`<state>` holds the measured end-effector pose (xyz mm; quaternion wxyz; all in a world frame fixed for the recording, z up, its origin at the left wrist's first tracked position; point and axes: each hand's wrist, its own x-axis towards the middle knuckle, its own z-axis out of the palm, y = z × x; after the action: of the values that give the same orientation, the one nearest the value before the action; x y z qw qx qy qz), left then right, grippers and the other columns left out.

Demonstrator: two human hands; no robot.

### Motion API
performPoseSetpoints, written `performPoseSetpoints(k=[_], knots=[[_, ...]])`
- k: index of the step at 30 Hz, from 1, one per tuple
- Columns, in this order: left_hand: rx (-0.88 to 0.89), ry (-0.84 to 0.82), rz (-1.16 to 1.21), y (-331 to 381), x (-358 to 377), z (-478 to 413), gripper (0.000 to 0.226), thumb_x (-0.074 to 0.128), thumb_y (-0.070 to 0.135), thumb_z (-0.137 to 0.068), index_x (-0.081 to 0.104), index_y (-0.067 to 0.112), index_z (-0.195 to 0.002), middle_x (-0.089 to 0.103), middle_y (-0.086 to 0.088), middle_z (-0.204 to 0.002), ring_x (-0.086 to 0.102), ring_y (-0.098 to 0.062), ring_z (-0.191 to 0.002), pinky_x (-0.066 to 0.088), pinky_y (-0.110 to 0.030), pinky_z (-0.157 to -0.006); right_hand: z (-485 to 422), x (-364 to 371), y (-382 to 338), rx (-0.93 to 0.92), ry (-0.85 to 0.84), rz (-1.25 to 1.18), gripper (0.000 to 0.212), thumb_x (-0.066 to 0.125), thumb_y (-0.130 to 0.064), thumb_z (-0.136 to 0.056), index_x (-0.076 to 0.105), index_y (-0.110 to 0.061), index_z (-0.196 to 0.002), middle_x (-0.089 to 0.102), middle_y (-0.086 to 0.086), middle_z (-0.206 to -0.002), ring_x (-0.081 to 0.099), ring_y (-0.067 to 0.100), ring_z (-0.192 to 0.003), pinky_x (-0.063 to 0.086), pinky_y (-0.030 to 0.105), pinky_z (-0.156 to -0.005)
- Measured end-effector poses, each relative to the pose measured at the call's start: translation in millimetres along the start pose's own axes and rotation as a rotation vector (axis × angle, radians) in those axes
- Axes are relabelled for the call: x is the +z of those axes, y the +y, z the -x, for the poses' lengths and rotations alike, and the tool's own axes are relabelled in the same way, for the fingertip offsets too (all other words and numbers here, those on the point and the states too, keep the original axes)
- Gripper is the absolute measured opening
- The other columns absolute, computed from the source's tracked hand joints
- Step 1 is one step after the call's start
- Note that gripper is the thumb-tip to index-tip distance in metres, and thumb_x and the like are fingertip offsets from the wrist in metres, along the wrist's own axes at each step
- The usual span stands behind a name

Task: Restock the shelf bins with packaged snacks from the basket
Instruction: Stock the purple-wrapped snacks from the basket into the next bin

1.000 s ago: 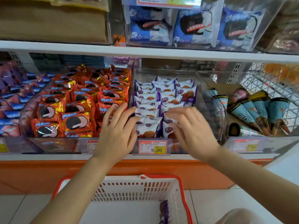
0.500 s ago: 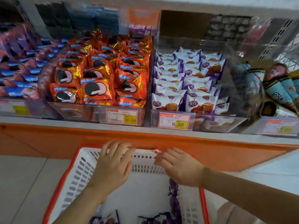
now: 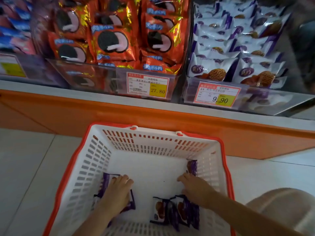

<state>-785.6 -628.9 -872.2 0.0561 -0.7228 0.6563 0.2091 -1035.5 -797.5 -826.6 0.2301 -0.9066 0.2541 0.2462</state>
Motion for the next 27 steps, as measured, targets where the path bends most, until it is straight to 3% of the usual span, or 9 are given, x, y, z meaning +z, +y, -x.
performPoseSetpoints(k=[3,7,9,10,12,19,22,27], knots=[[-0.026,-0.103,0.008,-3.5,18.1,1.0,0.066,0.091,0.039,-0.015,0.072,0.028,-0.078,0.063,0.012,-0.077,0.05,-0.006,-0.077,0.049,-0.017,-0.057,-1.2,30.6,-5.0,0.127,-0.1,-0.025,0.046,0.046,-0.031,-0.097,0.034,-0.015,-0.138,0.04,0.005,-0.137,0.044,0.021,-0.122,0.038,0.031,-0.097],[-0.052,-0.18,-0.014,-8.2,31.5,3.5,0.074,0.088,0.058,-0.011,0.073,0.026,-0.076,0.06,0.013,-0.065,0.06,-0.006,-0.058,0.05,-0.015,-0.058,-4.2,50.6,-14.2,0.21,-0.209,0.006,0.045,0.051,-0.027,-0.094,0.037,-0.013,-0.134,0.045,0.008,-0.133,0.05,0.023,-0.116,0.041,0.032,-0.091],[-0.029,-0.263,-0.057,-4.1,26.6,5.2,0.079,0.086,0.058,-0.041,0.069,0.016,-0.105,0.066,0.002,-0.088,0.064,-0.016,-0.084,0.051,-0.025,-0.084,-6.7,54.1,-15.8,0.23,-0.232,0.008,0.044,0.05,-0.023,-0.095,0.036,-0.012,-0.135,0.047,0.009,-0.132,0.052,0.023,-0.115,0.042,0.031,-0.09],[-0.07,-0.277,-0.051,-3.2,25.7,4.2,0.074,0.078,0.049,-0.066,0.055,0.012,-0.125,0.062,-0.004,-0.11,0.057,-0.02,-0.106,0.039,-0.03,-0.101,-8.1,55.0,-16.0,0.238,-0.235,-0.021,0.042,0.049,-0.022,-0.095,0.037,-0.012,-0.134,0.049,0.009,-0.13,0.054,0.023,-0.112,0.043,0.031,-0.089],[-0.076,-0.328,-0.09,-3.0,31.0,-0.7,0.059,0.058,0.032,-0.09,0.033,0.013,-0.14,0.048,-0.005,-0.132,0.039,-0.02,-0.127,0.021,-0.032,-0.111,-10.8,55.7,-16.0,0.252,-0.224,-0.122,0.037,0.048,-0.021,-0.095,0.04,-0.011,-0.13,0.054,0.008,-0.123,0.056,0.019,-0.102,0.045,0.03,-0.086],[-0.196,-0.336,-0.046,-4.8,46.4,-17.5,0.036,0.056,0.024,-0.091,0.041,0.015,-0.123,0.052,-0.002,-0.125,0.044,-0.021,-0.118,0.027,-0.028,-0.097,-24.6,42.1,-16.2,0.371,-0.137,-0.316,0.041,0.059,-0.024,-0.091,0.046,-0.015,-0.128,0.058,0.004,-0.121,0.057,0.02,-0.109,0.045,0.026,-0.091],[-0.141,-0.383,-0.069,-0.8,48.9,-21.6,0.027,0.052,0.023,-0.094,0.049,0.014,-0.119,0.051,-0.004,-0.125,0.04,-0.022,-0.12,0.028,-0.03,-0.102,-27.4,35.2,-14.4,0.413,-0.067,-0.425,0.044,0.064,-0.027,-0.088,0.048,-0.017,-0.128,0.058,0.002,-0.122,0.056,0.017,-0.109,0.046,0.027,-0.094],[-0.045,-0.436,-0.11,2.0,44.9,-20.7,0.026,0.053,0.02,-0.092,0.051,0.014,-0.117,0.051,-0.005,-0.125,0.039,-0.023,-0.119,0.026,-0.032,-0.101,-28.4,20.8,-14.1,0.475,0.056,-0.608,0.043,0.068,-0.023,-0.086,0.05,-0.016,-0.125,0.058,0.0,-0.12,0.054,0.012,-0.096,0.042,0.019,-0.081]])
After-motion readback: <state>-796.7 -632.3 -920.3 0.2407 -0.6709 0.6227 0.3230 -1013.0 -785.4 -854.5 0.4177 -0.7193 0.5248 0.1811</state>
